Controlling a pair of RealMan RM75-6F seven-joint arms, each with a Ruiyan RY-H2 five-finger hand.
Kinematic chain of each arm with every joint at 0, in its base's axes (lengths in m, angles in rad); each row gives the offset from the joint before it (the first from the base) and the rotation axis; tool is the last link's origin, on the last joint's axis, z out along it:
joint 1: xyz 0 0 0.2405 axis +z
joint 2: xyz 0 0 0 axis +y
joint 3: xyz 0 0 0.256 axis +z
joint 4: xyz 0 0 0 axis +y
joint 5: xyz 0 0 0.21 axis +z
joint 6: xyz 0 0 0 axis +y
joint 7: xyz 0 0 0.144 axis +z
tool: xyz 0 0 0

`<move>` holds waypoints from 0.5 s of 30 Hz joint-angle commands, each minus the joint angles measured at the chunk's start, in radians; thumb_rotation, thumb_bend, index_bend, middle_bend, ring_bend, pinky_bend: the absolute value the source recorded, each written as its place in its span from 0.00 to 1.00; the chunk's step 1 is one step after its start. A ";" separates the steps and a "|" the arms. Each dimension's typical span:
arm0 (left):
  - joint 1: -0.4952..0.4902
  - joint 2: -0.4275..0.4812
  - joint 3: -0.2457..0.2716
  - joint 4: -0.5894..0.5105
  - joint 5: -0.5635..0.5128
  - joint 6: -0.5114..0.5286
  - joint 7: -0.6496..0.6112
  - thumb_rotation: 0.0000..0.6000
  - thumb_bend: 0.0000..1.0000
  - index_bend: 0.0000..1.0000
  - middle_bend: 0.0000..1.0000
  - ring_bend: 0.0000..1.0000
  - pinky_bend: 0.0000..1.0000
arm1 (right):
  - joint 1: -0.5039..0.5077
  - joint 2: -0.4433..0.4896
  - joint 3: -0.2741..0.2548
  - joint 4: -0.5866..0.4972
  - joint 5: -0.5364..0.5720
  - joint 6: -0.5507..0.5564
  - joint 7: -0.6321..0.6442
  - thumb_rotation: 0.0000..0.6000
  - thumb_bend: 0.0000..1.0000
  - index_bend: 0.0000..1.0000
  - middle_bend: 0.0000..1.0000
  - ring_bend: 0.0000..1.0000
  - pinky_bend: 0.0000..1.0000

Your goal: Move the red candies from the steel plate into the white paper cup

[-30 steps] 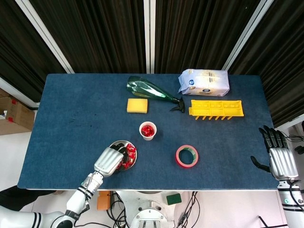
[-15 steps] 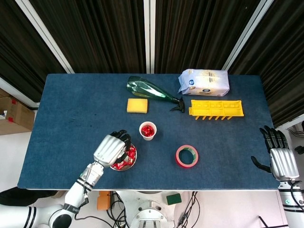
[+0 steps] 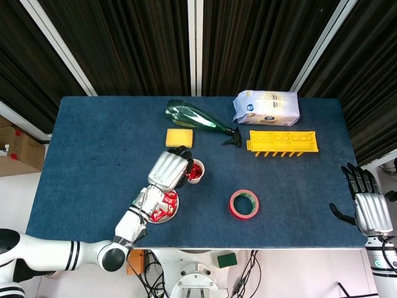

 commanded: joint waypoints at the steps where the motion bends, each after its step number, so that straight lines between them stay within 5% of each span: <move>1: -0.044 -0.037 -0.017 0.055 -0.053 -0.008 0.016 1.00 0.37 0.60 0.34 0.20 0.37 | 0.000 0.001 0.000 0.000 -0.001 0.000 0.002 1.00 0.24 0.00 0.00 0.00 0.00; 9: -0.087 -0.068 -0.005 0.134 -0.091 -0.006 -0.002 1.00 0.37 0.54 0.33 0.20 0.37 | -0.002 0.004 0.002 0.000 -0.001 0.004 0.009 1.00 0.24 0.00 0.00 0.00 0.00; 15: -0.089 -0.058 0.022 0.133 -0.080 0.012 -0.024 1.00 0.37 0.29 0.30 0.20 0.36 | 0.001 0.002 0.001 0.001 0.001 -0.002 0.006 1.00 0.24 0.00 0.00 0.00 0.00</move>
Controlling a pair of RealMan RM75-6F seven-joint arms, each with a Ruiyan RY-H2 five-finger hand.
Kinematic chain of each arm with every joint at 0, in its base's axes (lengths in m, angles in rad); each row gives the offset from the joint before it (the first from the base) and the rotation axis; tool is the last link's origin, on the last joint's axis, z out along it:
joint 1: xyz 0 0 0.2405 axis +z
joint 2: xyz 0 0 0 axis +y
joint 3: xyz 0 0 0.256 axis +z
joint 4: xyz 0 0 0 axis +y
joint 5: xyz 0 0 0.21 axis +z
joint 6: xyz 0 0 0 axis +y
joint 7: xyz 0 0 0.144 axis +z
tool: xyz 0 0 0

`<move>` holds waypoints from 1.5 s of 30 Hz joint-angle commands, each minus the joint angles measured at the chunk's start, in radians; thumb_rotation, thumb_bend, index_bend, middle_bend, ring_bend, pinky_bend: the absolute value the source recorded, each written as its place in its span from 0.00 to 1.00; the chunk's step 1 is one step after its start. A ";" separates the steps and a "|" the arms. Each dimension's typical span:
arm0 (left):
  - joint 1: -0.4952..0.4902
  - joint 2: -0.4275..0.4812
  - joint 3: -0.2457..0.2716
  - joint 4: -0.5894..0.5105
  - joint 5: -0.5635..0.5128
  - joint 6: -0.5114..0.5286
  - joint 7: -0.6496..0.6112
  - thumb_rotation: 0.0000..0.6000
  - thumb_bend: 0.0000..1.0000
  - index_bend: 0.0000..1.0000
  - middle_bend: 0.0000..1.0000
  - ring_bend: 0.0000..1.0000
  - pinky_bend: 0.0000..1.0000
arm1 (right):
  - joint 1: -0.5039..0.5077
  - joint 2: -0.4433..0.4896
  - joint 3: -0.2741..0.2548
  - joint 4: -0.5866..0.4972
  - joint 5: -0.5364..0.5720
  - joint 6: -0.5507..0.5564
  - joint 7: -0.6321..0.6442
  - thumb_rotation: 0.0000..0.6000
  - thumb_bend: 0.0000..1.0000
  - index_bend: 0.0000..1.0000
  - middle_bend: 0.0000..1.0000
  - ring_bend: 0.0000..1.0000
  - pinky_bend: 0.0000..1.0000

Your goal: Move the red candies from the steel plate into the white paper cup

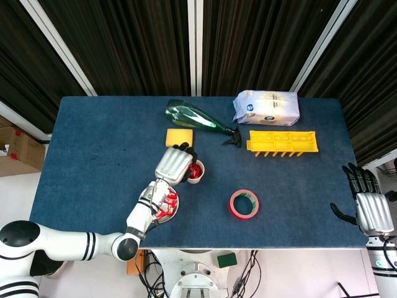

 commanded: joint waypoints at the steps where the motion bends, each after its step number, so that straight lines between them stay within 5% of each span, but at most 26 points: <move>1: 0.003 0.007 0.011 -0.006 0.010 0.013 -0.011 1.00 0.37 0.25 0.30 0.20 0.36 | 0.001 -0.001 -0.001 0.000 0.000 -0.002 -0.003 1.00 0.24 0.00 0.00 0.00 0.00; 7: 0.047 0.083 0.067 -0.116 0.056 0.062 -0.024 1.00 0.36 0.29 0.29 0.20 0.36 | -0.002 -0.001 0.001 -0.001 -0.001 0.006 -0.002 1.00 0.24 0.00 0.00 0.00 0.00; 12: 0.126 0.177 0.191 -0.245 0.198 0.108 -0.057 1.00 0.35 0.35 0.29 0.19 0.35 | 0.001 -0.003 -0.001 0.000 0.002 -0.005 -0.006 1.00 0.24 0.00 0.00 0.00 0.00; 17: 0.211 0.201 0.316 -0.268 0.372 0.165 -0.120 1.00 0.33 0.40 0.29 0.19 0.35 | 0.000 -0.006 -0.004 -0.004 -0.004 0.000 -0.014 1.00 0.24 0.00 0.00 0.00 0.00; 22: 0.267 0.202 0.393 -0.241 0.420 0.152 -0.170 1.00 0.33 0.42 0.29 0.19 0.35 | 0.000 -0.010 -0.007 -0.003 -0.007 -0.002 -0.023 1.00 0.24 0.00 0.00 0.00 0.00; 33: 0.300 0.138 0.393 -0.133 0.442 0.091 -0.227 1.00 0.33 0.43 0.29 0.18 0.34 | 0.001 -0.024 -0.004 0.006 -0.007 0.004 -0.034 1.00 0.24 0.00 0.00 0.00 0.00; 38: 0.304 0.107 0.391 -0.077 0.446 0.064 -0.212 1.00 0.33 0.32 0.25 0.14 0.32 | 0.003 -0.024 -0.004 0.006 -0.004 -0.003 -0.035 1.00 0.24 0.00 0.00 0.00 0.00; 45: 0.316 0.083 0.382 -0.039 0.449 0.040 -0.218 1.00 0.33 0.31 0.23 0.14 0.31 | 0.004 -0.024 -0.004 0.005 -0.002 -0.006 -0.036 1.00 0.24 0.00 0.00 0.00 0.00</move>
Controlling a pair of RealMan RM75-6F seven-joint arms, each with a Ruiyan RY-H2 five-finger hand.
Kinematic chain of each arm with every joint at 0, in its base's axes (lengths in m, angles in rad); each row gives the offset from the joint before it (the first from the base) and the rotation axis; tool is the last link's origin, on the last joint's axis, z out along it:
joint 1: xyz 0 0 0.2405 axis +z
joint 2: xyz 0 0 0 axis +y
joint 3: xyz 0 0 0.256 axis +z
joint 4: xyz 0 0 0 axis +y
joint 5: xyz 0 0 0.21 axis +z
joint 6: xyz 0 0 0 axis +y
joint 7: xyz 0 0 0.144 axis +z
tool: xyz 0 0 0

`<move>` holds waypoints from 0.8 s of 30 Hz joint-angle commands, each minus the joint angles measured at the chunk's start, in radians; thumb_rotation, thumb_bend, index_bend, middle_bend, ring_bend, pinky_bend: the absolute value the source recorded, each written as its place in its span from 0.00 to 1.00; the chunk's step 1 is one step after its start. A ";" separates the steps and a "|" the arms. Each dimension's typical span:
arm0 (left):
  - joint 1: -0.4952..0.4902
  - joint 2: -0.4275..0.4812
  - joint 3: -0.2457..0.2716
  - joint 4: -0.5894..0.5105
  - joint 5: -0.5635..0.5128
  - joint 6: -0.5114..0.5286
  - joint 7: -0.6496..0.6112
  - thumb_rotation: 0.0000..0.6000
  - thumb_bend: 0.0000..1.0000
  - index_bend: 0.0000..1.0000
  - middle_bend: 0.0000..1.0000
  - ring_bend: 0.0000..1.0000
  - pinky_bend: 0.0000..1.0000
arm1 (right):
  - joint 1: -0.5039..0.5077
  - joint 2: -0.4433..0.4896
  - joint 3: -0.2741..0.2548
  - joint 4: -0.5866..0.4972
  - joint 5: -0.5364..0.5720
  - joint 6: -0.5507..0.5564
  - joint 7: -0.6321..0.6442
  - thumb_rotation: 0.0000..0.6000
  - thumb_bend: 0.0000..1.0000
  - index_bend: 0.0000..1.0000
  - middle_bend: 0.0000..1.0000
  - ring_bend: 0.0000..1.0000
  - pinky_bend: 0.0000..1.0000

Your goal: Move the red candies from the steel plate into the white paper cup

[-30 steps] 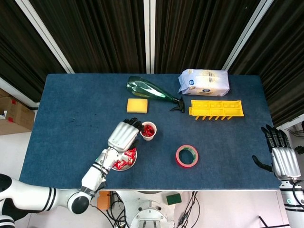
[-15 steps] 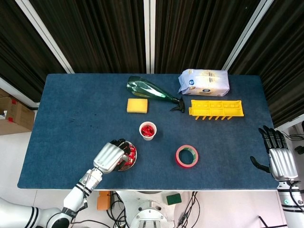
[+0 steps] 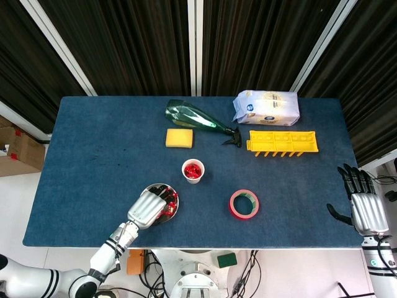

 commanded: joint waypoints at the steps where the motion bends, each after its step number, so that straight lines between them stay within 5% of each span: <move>1: 0.002 -0.007 -0.002 0.010 -0.003 -0.015 0.004 1.00 0.33 0.31 0.23 0.14 0.31 | 0.000 0.000 -0.001 -0.001 -0.001 0.000 -0.001 1.00 0.24 0.00 0.00 0.00 0.00; 24: -0.005 -0.028 -0.041 0.038 -0.025 -0.084 0.039 1.00 0.33 0.36 0.23 0.14 0.31 | 0.000 0.002 0.002 -0.001 0.004 0.000 0.002 1.00 0.24 0.00 0.00 0.00 0.00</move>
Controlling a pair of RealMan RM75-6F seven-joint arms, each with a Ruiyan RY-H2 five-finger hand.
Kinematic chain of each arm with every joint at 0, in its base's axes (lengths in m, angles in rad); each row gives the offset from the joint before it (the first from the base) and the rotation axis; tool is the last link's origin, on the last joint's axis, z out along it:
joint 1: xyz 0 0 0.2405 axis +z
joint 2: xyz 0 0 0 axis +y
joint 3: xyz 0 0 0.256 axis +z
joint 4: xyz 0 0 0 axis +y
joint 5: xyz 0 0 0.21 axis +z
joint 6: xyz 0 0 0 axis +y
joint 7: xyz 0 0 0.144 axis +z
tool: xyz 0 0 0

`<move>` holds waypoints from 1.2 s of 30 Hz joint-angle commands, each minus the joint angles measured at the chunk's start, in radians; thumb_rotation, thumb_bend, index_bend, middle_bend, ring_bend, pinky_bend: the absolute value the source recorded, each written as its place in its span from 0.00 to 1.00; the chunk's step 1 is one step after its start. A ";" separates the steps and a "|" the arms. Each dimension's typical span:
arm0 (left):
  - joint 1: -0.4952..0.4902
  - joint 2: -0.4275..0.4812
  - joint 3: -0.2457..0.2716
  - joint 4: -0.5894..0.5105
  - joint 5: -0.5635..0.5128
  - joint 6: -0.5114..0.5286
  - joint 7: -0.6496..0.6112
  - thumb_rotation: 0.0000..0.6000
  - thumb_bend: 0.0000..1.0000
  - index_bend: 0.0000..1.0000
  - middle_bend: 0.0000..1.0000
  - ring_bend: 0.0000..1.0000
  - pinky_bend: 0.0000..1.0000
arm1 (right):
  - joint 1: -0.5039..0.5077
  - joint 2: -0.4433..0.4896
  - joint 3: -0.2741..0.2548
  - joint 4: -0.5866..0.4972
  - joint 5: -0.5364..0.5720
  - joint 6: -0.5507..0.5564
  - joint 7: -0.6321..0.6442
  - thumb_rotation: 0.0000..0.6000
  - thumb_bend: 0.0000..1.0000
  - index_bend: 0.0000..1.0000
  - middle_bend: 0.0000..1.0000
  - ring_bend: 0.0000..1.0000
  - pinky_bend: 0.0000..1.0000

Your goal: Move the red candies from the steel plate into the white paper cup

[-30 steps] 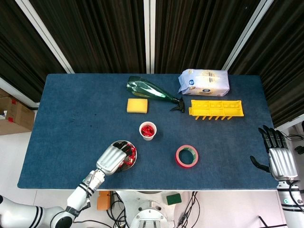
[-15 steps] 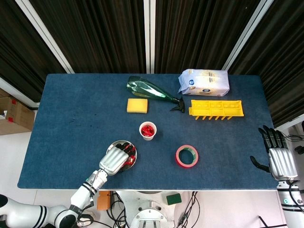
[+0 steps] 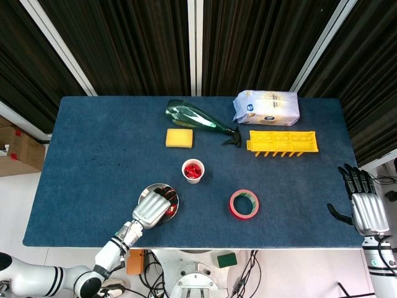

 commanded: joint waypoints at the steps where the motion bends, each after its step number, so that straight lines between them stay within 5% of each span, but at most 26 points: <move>1: 0.001 -0.003 -0.004 0.004 -0.004 -0.001 0.005 1.00 0.33 0.37 0.23 0.14 0.31 | 0.001 0.000 0.001 0.000 0.001 -0.001 0.000 1.00 0.24 0.00 0.00 0.00 0.00; 26: 0.026 0.008 -0.028 -0.023 0.033 0.040 -0.013 1.00 0.33 0.57 0.26 0.14 0.32 | 0.001 0.001 0.000 0.000 0.002 -0.003 -0.001 1.00 0.24 0.00 0.00 0.00 0.00; 36: 0.006 0.111 -0.120 -0.160 0.034 0.085 0.023 1.00 0.33 0.57 0.27 0.14 0.32 | -0.002 0.002 -0.003 -0.003 -0.006 0.005 0.001 1.00 0.24 0.00 0.00 0.00 0.00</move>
